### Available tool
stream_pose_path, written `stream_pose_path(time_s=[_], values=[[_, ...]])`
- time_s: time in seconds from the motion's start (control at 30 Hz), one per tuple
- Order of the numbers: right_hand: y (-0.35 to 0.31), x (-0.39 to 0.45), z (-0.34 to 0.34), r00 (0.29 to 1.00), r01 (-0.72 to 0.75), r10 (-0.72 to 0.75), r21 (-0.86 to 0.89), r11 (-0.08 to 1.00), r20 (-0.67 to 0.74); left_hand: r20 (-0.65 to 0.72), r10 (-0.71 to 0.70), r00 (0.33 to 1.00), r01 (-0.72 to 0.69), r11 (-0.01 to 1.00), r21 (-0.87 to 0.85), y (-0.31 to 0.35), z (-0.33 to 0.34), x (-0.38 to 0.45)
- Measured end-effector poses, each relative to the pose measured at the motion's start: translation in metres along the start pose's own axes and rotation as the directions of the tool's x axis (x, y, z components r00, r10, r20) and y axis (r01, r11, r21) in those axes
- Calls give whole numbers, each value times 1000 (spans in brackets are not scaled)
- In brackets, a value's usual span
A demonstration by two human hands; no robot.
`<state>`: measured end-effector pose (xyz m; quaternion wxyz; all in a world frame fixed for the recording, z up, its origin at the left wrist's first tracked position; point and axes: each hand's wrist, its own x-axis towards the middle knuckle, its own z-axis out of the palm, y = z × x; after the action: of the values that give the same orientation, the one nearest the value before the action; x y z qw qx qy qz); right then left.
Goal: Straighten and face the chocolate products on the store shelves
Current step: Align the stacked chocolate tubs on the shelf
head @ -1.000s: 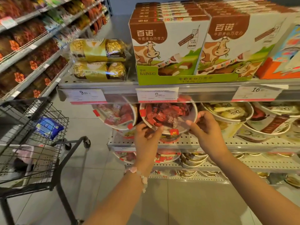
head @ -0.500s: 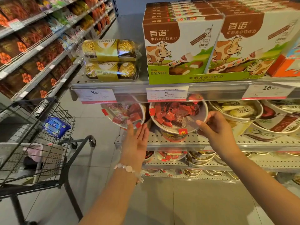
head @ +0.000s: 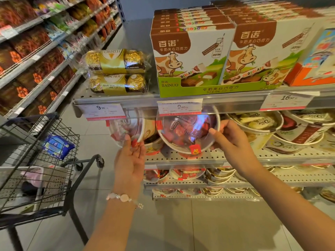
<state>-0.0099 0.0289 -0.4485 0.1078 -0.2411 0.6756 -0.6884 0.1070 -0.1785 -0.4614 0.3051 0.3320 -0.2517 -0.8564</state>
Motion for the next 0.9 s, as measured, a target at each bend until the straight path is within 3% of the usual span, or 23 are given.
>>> stream_pose_path(time_s=[0.13, 0.23, 0.47, 0.77, 0.8, 0.9], values=[[-7, 1, 1, 991, -52, 70, 152, 987, -117, 95, 175, 980, -190, 966, 175, 10, 1, -15], [-10, 5, 2, 974, -89, 135, 243, 966, -182, 80, 262, 962, -274, 919, 285, 12, 5, -24], [-13, 16, 1, 937, -159, 265, 394, 905, -229, 50, 323, 945, -310, 838, 449, 16, 11, -15], [4, -2, -2, 967, -101, 98, -2, 995, -236, 194, 364, 911, -408, 722, 559, 18, 1, -4], [9, -7, -1, 973, -67, 49, -73, 995, -227, 217, 386, 897, -434, 665, 608, 17, -3, -3], [26, -19, 5, 969, 21, -100, -328, 945, -226, 421, 437, 795, -576, 322, 752, 8, -14, 1]])
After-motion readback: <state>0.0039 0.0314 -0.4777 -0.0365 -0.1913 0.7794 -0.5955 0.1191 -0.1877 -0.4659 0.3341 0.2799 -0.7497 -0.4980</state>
